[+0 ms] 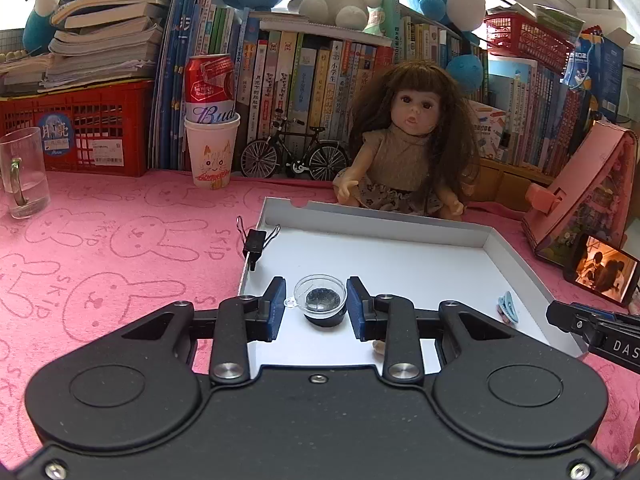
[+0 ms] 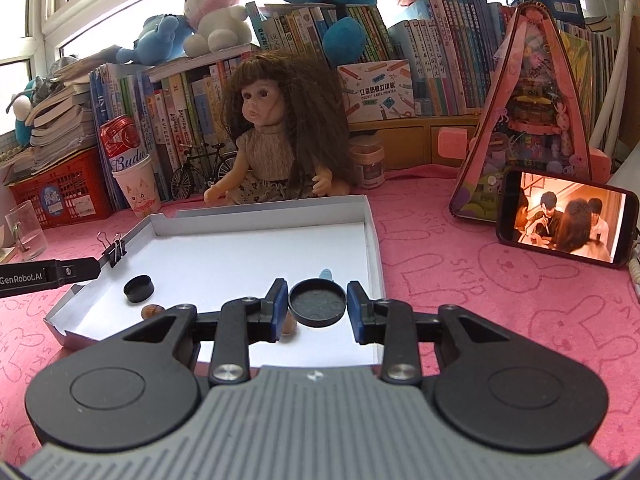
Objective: Organize rigid objects
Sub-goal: 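Carry the clear lid and black cap over the tray and lower them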
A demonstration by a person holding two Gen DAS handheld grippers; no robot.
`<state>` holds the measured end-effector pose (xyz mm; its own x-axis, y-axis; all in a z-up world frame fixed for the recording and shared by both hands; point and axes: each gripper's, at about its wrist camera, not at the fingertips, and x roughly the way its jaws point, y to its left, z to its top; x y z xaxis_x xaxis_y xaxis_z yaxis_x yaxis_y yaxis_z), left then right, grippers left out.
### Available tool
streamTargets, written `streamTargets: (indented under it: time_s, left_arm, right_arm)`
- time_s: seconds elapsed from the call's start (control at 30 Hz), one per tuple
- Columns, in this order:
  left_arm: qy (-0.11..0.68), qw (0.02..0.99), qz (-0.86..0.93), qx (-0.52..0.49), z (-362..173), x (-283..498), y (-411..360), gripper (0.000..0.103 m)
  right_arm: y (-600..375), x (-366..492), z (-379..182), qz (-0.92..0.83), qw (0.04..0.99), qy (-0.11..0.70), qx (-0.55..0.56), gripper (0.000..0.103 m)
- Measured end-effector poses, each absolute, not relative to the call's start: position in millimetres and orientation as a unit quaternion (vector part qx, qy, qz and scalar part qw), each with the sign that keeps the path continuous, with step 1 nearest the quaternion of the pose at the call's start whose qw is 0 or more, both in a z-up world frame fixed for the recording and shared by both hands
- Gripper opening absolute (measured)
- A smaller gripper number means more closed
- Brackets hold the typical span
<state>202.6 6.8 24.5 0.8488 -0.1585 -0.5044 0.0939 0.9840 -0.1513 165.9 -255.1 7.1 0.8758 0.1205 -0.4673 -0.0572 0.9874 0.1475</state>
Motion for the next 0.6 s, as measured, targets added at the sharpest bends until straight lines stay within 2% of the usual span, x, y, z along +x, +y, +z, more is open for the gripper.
streamTargets:
  time_s: [0.37, 0.6]
  left_arm:
    - [0.317, 0.941, -0.093, -0.072, 31, 265, -3, 0.031]
    - [0.360, 0.927, -0.079, -0.066, 17, 306, -22, 0.031]
  right_arm:
    - [-271, 219, 18, 0.087, 0.944, 0.294, 0.123, 0.037]
    - [-264, 256, 8, 0.112, 0.924, 0.331, 0.153, 0.037]
